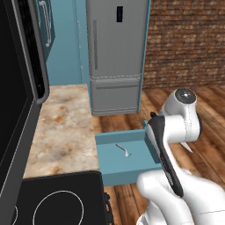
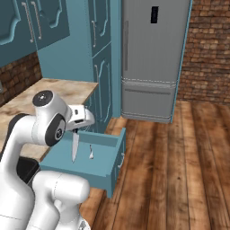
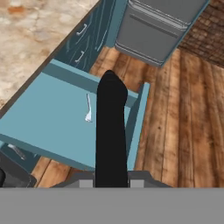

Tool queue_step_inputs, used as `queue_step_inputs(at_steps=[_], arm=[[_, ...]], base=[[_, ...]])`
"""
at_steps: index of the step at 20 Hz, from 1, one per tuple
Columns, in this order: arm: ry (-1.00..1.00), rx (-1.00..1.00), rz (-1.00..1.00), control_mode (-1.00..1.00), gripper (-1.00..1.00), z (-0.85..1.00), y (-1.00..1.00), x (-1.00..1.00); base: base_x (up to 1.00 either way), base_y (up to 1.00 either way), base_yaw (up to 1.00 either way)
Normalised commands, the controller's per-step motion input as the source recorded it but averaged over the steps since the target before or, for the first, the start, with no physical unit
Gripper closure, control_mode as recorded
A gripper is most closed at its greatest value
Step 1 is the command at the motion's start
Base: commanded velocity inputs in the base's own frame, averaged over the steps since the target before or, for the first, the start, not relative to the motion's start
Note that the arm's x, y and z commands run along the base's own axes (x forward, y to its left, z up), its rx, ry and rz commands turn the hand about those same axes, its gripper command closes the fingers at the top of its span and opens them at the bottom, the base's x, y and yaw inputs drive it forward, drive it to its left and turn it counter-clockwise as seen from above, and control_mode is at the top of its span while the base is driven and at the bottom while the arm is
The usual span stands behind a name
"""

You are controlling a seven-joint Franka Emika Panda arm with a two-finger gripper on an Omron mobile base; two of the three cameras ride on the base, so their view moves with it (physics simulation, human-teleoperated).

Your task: Pick up the metallic utensils from the counter and place them in the open drawer. Make sure not to pick up any wooden utensils.

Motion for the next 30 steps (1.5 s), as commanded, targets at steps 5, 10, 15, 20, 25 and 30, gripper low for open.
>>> queue_step_inputs(at_steps=[5, 10, 15, 20, 25, 30], arm=[[0.0, 0.03, -0.07, -1.0, 1.0, -0.05, 0.16, 0.25], [0.0, 0.13, -0.1, -1.0, 1.0, -0.32, 0.04, 0.3], [0.0, 0.19, -0.09, -1.0, 1.0, -0.33, 0.0, 0.28], [0.0, 0.07, -0.07, -1.0, 1.0, -0.18, 0.02, 0.37], [0.01, 0.0, -0.07, -1.0, 1.0, -0.24, 0.01, 0.38], [0.03, 0.0, -0.05, -1.0, 1.0, -0.23, 0.0, 0.34]], base=[[0.0, 0.0, 0.0], [0.0, 0.0, 0.0], [0.0, 0.0, 0.0], [0.0, 0.0, 0.0], [0.0, 0.0, 0.0], [0.0, 0.0, 0.0]])
